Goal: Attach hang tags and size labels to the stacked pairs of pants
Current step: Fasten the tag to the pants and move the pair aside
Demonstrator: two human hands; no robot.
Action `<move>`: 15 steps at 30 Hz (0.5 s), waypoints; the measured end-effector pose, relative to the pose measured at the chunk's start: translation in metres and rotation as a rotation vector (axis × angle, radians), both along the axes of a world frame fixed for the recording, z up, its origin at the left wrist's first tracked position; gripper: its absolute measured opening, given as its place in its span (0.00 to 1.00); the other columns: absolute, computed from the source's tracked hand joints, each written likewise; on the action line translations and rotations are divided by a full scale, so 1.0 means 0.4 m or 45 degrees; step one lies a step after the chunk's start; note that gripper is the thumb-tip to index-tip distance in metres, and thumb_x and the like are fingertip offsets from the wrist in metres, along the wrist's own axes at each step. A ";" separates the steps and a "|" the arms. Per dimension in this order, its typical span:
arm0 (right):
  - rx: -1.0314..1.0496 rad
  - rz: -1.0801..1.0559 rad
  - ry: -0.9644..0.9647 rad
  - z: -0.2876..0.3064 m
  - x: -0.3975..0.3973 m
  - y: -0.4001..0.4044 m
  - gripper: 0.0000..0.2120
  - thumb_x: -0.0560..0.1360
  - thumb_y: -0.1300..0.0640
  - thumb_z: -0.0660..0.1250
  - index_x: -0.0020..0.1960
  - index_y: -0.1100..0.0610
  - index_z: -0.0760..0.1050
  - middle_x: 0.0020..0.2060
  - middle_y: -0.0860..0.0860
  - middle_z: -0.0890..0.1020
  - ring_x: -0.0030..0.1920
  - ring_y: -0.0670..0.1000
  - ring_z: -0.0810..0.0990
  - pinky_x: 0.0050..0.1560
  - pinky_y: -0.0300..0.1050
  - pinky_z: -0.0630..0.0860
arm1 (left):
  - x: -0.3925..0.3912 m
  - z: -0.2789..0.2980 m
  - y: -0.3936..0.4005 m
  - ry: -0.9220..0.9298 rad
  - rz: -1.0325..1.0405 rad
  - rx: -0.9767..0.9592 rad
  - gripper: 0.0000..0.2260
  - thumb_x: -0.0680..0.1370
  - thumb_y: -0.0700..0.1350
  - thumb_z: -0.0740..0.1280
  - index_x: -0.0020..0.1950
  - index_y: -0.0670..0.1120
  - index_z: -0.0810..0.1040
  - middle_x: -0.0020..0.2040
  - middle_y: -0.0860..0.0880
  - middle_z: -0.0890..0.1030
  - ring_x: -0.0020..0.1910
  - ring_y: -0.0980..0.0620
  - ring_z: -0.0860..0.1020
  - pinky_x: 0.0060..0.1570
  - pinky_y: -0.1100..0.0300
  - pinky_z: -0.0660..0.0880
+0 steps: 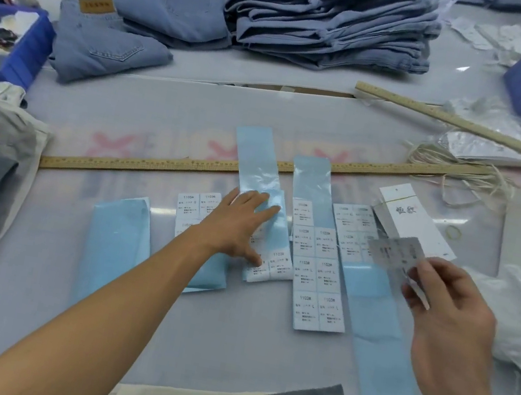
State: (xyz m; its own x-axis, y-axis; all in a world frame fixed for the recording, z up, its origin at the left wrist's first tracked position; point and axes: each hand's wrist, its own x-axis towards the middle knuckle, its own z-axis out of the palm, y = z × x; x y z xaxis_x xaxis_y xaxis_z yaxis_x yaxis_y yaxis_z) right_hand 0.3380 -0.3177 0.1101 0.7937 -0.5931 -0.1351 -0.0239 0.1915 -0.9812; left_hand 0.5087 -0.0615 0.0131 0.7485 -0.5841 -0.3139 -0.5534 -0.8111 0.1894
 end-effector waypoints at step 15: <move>0.277 -0.588 0.224 0.036 -0.505 -0.114 0.07 0.79 0.65 0.67 0.45 0.55 0.79 0.38 0.50 0.81 0.41 0.47 0.80 0.41 0.35 0.80 | -0.449 0.154 -0.441 0.247 -0.233 -0.639 0.10 0.83 0.48 0.64 0.61 0.51 0.82 0.55 0.52 0.84 0.53 0.51 0.80 0.52 0.53 0.77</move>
